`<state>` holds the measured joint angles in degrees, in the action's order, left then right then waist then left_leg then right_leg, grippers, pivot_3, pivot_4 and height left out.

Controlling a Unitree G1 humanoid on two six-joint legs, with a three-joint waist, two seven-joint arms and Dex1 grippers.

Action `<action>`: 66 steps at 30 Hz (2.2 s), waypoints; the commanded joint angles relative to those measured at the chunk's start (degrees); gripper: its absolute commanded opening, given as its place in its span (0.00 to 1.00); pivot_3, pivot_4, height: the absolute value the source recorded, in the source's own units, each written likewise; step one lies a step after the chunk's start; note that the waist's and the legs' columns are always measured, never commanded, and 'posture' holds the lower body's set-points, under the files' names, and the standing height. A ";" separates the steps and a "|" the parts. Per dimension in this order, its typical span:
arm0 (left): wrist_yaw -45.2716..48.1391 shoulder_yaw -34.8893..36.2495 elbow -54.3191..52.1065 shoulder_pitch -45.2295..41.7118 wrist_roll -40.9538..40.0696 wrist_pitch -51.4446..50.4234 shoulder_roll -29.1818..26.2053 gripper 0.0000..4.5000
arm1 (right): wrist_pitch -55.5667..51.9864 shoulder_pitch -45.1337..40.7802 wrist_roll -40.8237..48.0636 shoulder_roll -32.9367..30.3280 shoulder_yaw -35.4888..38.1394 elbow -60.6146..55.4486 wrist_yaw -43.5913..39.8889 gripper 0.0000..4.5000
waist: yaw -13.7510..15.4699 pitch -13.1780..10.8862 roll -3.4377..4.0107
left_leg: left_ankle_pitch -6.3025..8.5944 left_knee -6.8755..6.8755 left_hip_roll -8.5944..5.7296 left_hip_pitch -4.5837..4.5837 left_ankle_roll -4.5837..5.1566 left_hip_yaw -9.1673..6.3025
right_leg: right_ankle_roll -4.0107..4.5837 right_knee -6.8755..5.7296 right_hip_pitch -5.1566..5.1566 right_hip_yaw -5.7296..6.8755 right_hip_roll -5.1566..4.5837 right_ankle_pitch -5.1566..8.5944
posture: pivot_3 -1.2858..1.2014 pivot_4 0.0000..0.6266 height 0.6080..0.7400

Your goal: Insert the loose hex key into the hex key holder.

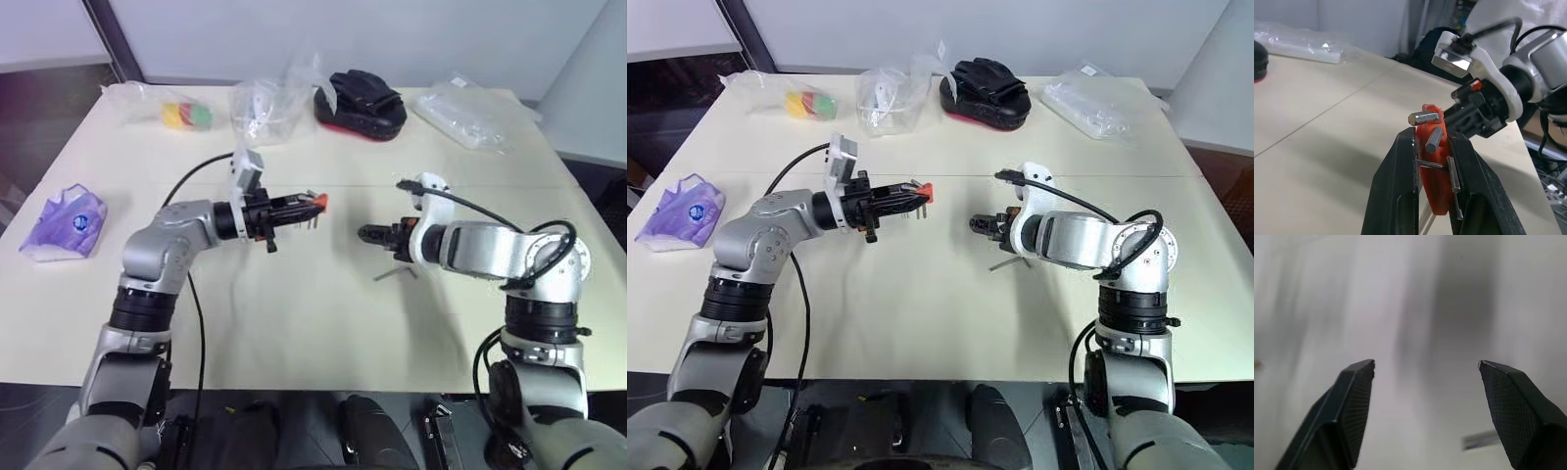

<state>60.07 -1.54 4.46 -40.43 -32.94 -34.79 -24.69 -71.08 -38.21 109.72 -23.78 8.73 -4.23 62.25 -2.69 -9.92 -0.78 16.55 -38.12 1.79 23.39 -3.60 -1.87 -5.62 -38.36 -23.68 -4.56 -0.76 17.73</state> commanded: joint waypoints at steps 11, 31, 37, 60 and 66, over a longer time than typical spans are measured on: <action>1.17 -0.09 0.12 -1.79 0.92 1.42 -0.01 0.05 | 3.47 5.63 3.28 -5.47 -3.75 -5.51 -5.75 0.78 | -0.01 0.00 0.01 | 0.01 0.02 0.05 0.00 0.03 -0.04 | 0.01 0.03 -0.01 0.01 0.12 0.00 | 0.52 0.24 1.00; 1.80 -0.61 0.40 -1.85 1.76 1.77 1.18 0.05 | 23.10 6.75 3.28 16.46 3.53 -15.80 30.25 0.78 | 0.10 0.00 0.03 | -0.02 0.01 0.05 0.01 0.04 -0.05 | 0.02 -0.12 -0.08 0.01 0.09 0.01 | 0.52 0.24 1.00; 1.80 -0.79 0.54 -1.93 1.86 2.02 1.56 0.05 | 25.94 8.60 3.28 14.35 3.14 -16.67 30.25 0.78 | 0.07 0.00 0.03 | -0.02 0.01 0.04 0.01 0.05 -0.02 | 0.02 -0.11 -0.08 -0.01 0.08 0.01 | 0.52 0.24 1.00; 1.89 -0.85 0.70 -1.82 2.14 2.47 1.91 0.05 | 24.78 13.24 3.28 10.29 6.75 -13.01 30.25 0.78 | 0.16 0.01 0.03 | -0.03 0.01 0.04 0.01 0.06 -0.02 | 0.02 -0.11 -0.07 -0.02 0.08 0.01 | 0.52 0.24 1.00; 1.80 -0.82 0.33 -1.61 2.11 2.31 1.79 0.05 | 20.34 11.93 3.28 10.81 9.11 -9.24 30.25 0.78 | 0.14 0.01 0.03 | -0.03 0.01 0.04 0.01 0.06 -0.01 | 0.02 -0.11 -0.07 -0.02 0.08 0.00 | 0.52 0.24 1.00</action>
<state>61.54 -2.71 6.29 -41.11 -30.56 -33.27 -22.64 -49.39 -25.27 111.83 -12.81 16.63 -13.34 88.12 -2.56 -9.91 -0.75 16.52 -38.11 1.83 23.40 -3.53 -1.88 -5.60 -38.47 -23.75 -4.58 -0.68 17.73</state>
